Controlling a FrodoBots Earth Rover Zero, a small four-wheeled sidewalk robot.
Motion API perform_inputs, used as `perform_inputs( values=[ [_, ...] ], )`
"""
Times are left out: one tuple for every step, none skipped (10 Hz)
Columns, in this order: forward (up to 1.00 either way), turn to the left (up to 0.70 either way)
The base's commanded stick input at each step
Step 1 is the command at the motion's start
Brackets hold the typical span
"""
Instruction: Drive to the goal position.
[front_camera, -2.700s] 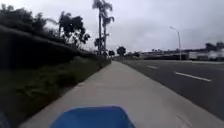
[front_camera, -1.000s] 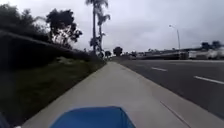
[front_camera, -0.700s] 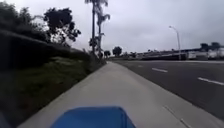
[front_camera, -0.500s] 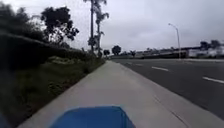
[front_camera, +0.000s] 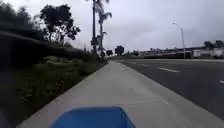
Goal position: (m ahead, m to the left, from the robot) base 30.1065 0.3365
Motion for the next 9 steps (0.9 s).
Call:
perform_inputs(
  values=[
    [1.0, 0.0],
    [1.0, 0.0],
    [1.0, 0.0],
    [1.0, 0.0],
    [1.0, 0.0],
    [1.0, 0.0],
    [1.0, 0.0],
    [1.0, 0.0],
    [1.0, 0.0]
  ],
)
